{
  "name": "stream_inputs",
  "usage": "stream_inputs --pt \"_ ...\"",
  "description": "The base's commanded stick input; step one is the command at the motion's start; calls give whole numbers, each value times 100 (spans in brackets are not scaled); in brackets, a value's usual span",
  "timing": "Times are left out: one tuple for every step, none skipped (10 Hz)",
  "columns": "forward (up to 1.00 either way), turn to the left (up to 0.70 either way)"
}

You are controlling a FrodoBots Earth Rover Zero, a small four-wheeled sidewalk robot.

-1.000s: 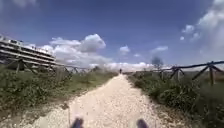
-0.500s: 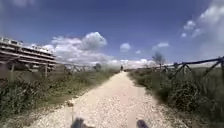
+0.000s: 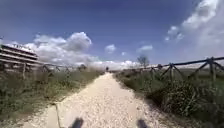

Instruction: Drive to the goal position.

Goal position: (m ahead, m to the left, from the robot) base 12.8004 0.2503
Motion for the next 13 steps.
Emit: stream_inputs --pt "45 0" --pt "45 0" --pt "46 0" --pt "65 0" --pt "70 0" --pt "70 0" --pt "70 0" --pt "63 0" --pt "56 0" --pt "52 0" --pt "52 0" --pt "52 0" --pt "52 0"
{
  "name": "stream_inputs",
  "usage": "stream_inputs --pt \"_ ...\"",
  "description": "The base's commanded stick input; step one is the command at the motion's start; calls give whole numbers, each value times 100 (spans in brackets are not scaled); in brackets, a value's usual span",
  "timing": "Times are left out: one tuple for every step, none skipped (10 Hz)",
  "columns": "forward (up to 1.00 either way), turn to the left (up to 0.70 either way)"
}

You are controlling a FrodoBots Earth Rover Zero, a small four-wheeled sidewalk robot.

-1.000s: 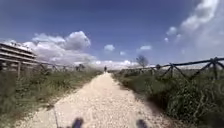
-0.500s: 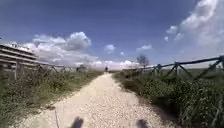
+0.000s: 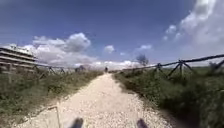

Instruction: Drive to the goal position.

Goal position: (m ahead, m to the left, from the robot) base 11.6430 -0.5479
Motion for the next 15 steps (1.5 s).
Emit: stream_inputs --pt "51 0" --pt "51 0" --pt "52 0" --pt "52 0" --pt "52 -36" --pt "52 -52" --pt "52 -52" --pt "51 -51" --pt "51 -51" --pt "51 -51" --pt "51 -49" --pt "51 -15" --pt "51 0" --pt "51 0" --pt "51 0"
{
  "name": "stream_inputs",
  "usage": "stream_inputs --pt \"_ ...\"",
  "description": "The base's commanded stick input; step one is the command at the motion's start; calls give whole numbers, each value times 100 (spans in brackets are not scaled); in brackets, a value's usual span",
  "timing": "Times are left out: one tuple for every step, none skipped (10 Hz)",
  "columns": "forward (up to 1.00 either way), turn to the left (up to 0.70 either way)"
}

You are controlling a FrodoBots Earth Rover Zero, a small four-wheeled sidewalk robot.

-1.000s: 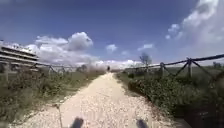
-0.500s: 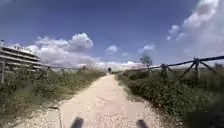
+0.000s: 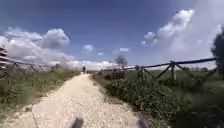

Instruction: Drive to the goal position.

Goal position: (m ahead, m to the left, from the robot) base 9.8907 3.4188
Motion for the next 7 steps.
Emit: stream_inputs --pt "51 0" --pt "51 0" --pt "51 0" --pt "51 0" --pt "62 0" --pt "69 0" --pt "64 0"
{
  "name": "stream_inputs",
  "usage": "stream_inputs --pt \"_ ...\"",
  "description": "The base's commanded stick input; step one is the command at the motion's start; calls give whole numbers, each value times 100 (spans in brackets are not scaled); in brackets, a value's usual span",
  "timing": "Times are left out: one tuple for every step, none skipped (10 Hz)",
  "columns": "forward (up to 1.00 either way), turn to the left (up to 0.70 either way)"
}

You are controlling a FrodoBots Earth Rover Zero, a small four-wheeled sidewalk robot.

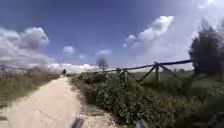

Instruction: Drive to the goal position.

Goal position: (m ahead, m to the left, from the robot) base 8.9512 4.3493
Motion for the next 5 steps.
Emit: stream_inputs --pt "49 0" --pt "37 0" --pt "28 46" --pt "27 53" --pt "27 26"
